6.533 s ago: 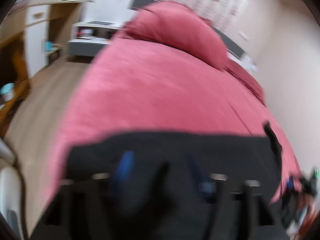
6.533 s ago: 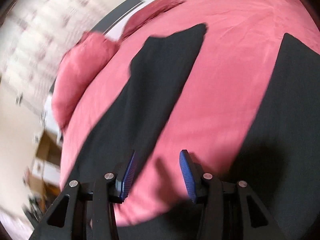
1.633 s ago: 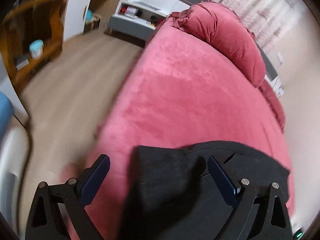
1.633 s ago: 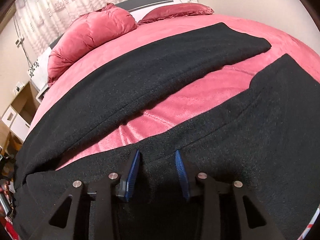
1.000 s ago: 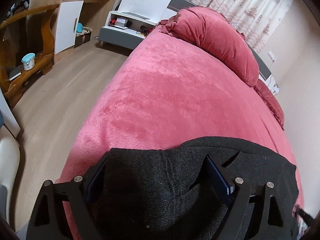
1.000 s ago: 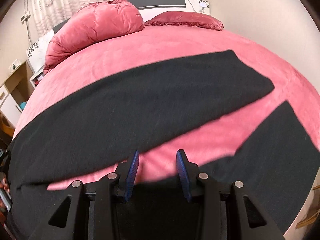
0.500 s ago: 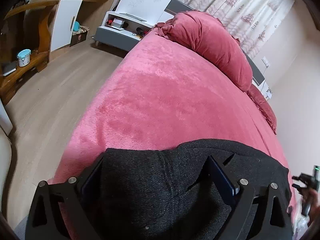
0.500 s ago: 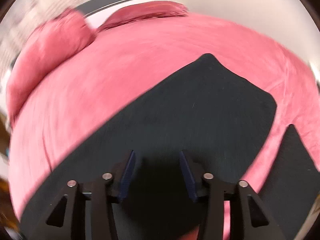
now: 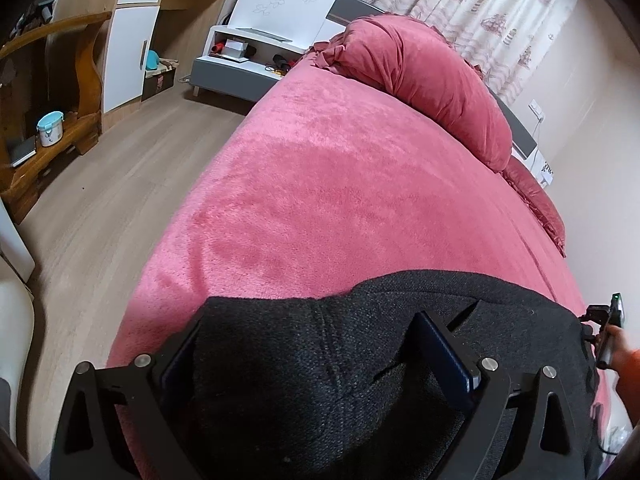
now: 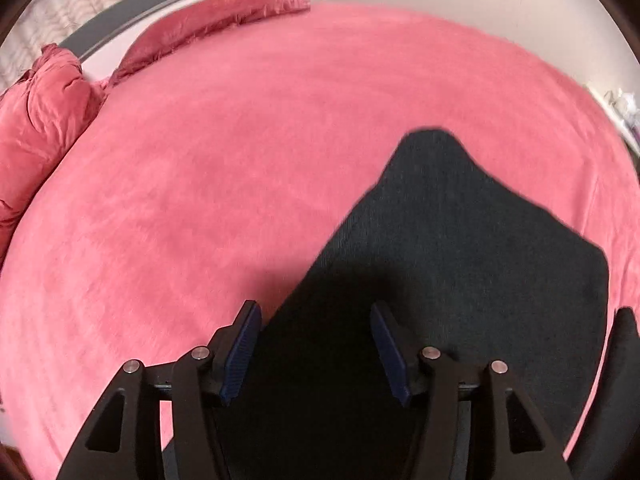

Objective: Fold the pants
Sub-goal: 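Grasp the waistband with the left gripper while the right gripper grasps a leg hem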

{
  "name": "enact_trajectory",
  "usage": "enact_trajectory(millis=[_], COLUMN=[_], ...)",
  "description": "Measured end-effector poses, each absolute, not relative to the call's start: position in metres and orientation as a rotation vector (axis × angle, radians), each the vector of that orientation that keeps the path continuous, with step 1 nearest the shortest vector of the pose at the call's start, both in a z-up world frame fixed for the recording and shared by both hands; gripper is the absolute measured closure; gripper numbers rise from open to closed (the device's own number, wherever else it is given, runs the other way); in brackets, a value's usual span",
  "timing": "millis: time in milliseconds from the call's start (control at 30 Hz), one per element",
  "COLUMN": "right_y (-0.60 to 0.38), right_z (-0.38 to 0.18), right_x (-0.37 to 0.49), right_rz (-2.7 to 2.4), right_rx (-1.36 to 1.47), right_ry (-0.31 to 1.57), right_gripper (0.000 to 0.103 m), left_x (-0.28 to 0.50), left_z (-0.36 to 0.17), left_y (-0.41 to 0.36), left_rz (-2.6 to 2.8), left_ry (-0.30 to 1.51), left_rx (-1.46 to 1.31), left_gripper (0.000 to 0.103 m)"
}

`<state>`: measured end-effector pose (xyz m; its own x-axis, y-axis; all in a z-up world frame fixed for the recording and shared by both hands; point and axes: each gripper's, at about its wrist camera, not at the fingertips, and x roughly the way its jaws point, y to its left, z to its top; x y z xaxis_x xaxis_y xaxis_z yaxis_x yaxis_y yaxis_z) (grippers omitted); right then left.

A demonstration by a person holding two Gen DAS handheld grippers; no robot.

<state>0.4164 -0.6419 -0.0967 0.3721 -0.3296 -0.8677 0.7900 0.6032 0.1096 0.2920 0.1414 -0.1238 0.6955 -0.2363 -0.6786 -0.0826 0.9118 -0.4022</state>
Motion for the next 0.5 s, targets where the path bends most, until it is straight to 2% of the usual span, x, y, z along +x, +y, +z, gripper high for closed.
enact_trajectory(millis=[33,67,100,167,333,400,433,500], right_y=[-0.640,-0.636,-0.634,-0.636,-0.646,-0.651,-0.652,-0.655], right_z=[-0.098,-0.099,-0.099,-0.095,-0.073,-0.067,-0.066,-0.063], right_x=[0.418,0.420,0.420,0.418,0.371,0.346,0.335,0.311], right_rz=[-0.771,-0.773,-0.781,-0.755,-0.697,-0.674,-0.667,-0.650], right_rx=[0.546,0.510,0.482,0.475,0.650,0.714,0.738,0.804], right_ry=[0.936,0.945,0.956,0.969,0.892,0.850,0.845,0.824], right_gripper=[0.045,0.052,0.076,0.092,0.096,0.096,0.096,0.096], left_x=[0.292,0.292,0.293,0.295,0.304,0.309,0.311,0.324], left_z=[-0.124,-0.124,-0.124,-0.123,-0.114,-0.109,-0.109,-0.116], left_y=[0.141,0.142,0.141,0.141,0.147,0.162,0.168,0.177], left_rz=[-0.089,-0.090,-0.091,-0.094,-0.101,-0.126,-0.124,-0.083], left_ry=[0.803,0.805,0.807,0.817,0.866,0.849,0.843,0.886], left_rx=[-0.426,-0.426,-0.427,-0.431,-0.484,-0.613,-0.654,-0.708], left_gripper=[0.005,0.005,0.005,0.002,0.002,0.002,0.007,0.034])
